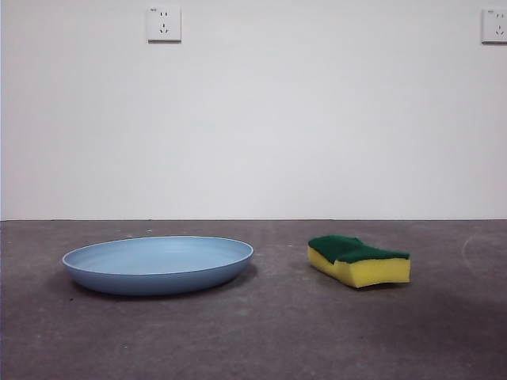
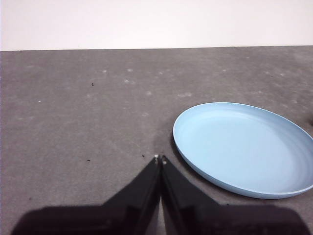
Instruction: Pick up the plate,pick up the cloth,clean the plate with the cloth
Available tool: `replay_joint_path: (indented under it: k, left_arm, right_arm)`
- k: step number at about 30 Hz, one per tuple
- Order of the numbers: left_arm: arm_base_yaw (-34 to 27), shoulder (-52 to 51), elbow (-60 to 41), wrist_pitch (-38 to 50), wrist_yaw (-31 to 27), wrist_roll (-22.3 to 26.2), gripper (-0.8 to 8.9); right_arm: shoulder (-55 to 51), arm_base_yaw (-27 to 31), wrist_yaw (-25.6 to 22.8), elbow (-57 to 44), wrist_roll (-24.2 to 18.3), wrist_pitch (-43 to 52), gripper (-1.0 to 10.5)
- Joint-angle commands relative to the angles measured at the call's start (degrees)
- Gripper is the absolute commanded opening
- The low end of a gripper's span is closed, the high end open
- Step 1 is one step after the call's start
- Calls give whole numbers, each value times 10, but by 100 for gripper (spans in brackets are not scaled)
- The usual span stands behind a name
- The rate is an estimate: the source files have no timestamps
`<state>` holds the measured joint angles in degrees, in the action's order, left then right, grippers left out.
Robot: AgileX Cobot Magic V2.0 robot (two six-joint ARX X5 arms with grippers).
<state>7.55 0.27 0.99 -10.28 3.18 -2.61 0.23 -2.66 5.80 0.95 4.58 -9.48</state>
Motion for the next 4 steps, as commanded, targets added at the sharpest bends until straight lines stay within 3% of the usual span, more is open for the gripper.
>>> replay_joint_path:
  k: [1,4]
  left_arm:
    - [-2,-2,-8,2,-1,-3,0]
    - [-2,-2,-8,2,-1,-3,-1]
  right_arm:
    - [-2,-1,-2,-6,5,-6,1]
    - [-2,-1,-2,-6,5,-6,1]
